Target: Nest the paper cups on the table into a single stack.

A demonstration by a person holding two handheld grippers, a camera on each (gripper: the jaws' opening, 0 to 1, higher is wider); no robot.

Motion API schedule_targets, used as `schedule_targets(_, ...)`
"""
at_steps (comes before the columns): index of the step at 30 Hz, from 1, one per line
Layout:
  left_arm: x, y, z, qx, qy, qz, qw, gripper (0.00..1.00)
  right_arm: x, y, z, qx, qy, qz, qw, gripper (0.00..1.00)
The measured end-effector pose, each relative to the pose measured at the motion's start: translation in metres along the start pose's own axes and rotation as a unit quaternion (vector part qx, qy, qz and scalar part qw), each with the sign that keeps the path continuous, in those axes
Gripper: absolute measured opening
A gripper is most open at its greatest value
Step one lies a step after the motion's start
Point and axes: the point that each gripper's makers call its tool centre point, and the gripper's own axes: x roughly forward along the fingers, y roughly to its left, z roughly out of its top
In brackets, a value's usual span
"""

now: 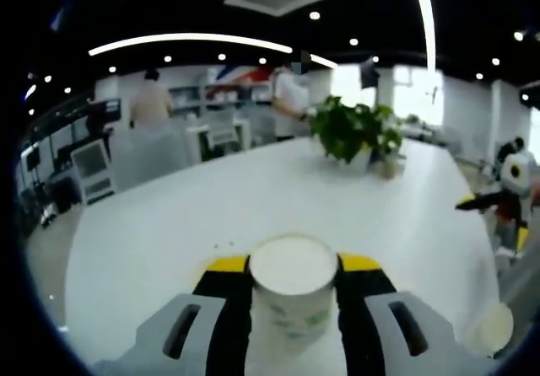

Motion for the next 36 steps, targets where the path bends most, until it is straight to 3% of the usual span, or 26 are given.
schedule_targets(14,-0.008,0.0,0.037,0.014,-0.011,-0.009,0.9998,0.37,0.0,0.0,0.006,-0.008,-0.002,0.001,1.0,0.99)
schedule_targets(23,-0.011,-0.005,0.045,0.022,-0.015,-0.016,0.9995,0.37,-0.002,0.001,0.008,-0.011,-0.004,0.0,0.9999,0.98)
schedule_targets(36,-0.022,-0.032,0.059,0.033,-0.023,-0.048,0.998,0.37,-0.003,0.003,0.017,-0.019,-0.014,0.001,0.9997,0.98)
